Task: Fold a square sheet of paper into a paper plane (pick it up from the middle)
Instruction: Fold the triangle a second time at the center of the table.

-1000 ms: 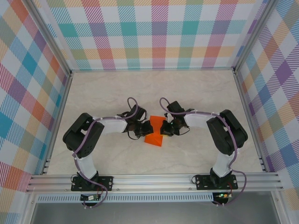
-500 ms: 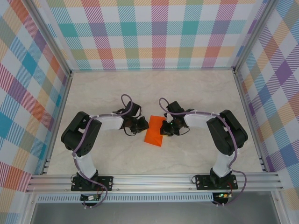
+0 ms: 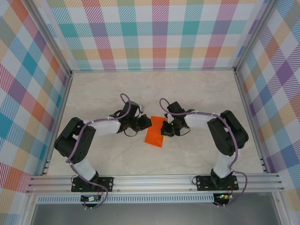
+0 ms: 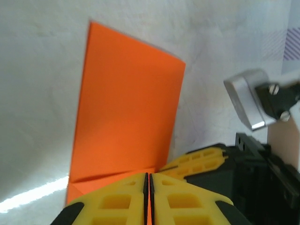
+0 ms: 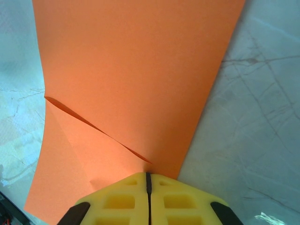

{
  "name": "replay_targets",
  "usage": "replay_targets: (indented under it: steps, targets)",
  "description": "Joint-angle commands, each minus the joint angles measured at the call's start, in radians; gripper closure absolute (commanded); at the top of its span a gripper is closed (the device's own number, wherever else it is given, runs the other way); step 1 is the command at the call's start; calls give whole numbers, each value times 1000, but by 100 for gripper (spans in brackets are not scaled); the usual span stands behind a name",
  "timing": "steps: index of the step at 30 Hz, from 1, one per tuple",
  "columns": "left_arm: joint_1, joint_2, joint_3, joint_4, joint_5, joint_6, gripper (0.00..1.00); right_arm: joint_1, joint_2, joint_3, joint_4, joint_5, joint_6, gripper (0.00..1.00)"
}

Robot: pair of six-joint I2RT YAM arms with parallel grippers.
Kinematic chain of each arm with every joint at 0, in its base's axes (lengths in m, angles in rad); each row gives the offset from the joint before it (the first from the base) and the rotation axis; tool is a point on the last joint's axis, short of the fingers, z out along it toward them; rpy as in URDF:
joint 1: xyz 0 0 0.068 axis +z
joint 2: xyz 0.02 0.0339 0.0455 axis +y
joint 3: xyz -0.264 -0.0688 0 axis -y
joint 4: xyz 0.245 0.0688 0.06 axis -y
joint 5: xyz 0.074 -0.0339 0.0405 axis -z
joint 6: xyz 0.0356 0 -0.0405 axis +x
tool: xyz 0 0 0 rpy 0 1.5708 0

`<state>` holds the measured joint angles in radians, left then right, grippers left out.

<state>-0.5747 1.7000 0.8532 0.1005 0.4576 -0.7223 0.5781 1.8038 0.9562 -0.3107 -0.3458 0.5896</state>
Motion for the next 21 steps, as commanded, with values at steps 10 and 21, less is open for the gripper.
replay_targets:
  steps: [10,21]
  targets:
    - [-33,152,32,-17,44,-10,92,-4,92,-47,-104,194,-1,94]
    - [-33,164,-16,-97,-46,3,94,8,-148,3,-45,1,-30,92]
